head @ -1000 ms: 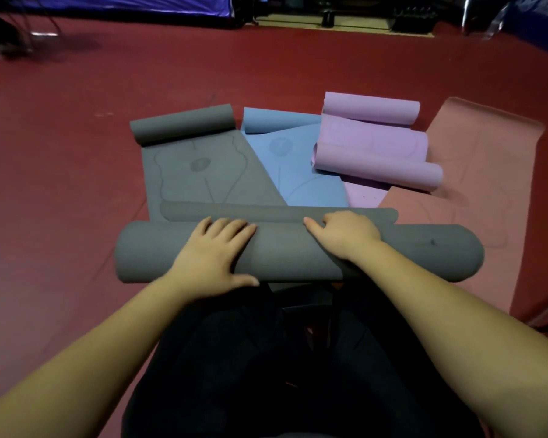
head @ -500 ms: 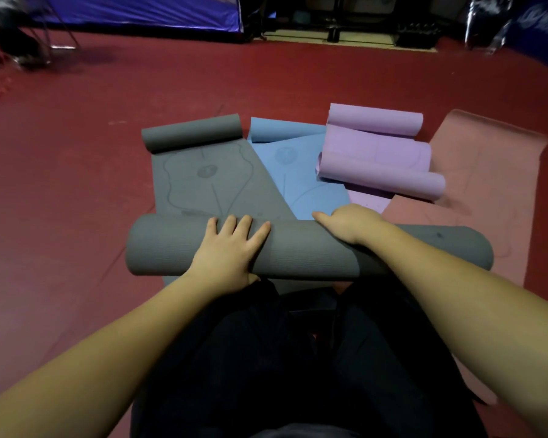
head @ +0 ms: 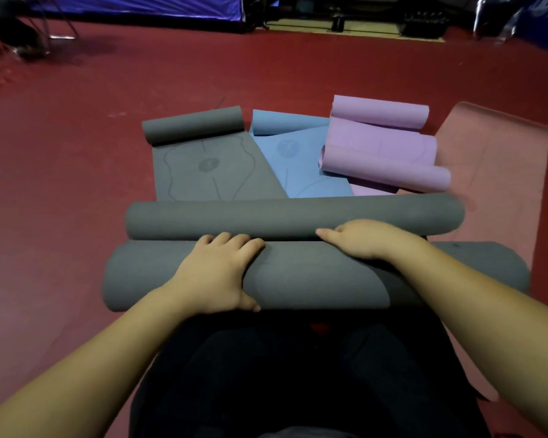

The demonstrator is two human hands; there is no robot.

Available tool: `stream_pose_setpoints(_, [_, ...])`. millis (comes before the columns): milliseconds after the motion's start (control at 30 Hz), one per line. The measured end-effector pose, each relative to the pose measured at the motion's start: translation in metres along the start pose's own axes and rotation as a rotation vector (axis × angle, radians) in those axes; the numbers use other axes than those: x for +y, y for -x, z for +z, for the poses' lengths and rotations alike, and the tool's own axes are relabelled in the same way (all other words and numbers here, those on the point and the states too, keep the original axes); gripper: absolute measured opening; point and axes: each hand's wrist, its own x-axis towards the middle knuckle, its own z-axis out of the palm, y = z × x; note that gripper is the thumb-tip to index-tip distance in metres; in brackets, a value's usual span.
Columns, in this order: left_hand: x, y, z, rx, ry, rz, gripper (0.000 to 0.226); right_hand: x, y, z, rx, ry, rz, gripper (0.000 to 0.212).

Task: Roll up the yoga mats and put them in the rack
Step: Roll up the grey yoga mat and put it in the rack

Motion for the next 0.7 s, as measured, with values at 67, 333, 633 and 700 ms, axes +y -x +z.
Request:
stream_pose_setpoints(67, [-0.005,-0.009,-0.005,-0.065,0.038,-0.003,0.110,0.003,0.000,0.005,0.107,-0.003,-0.013,0.064])
stream_pose_setpoints(333, [-0.029,-0.064,-0.029,-0.425,0.390,-0.079,0.107,-0.007,0.009,0.030,0.379,0.046,0.011,0.064])
stream_pose_setpoints(633, [-0.042,-0.082,-0.020,-0.358,0.358,0.004,0.104,-0.009,-0.009,0.032,0.460,0.120,0.053,0.064])
stream_pose_setpoints(700, [-0.040,-0.069,-0.014,-0.166,0.295,0.049,0.099,-0.008,-0.014,0.031,0.449,0.112,0.048,0.064])
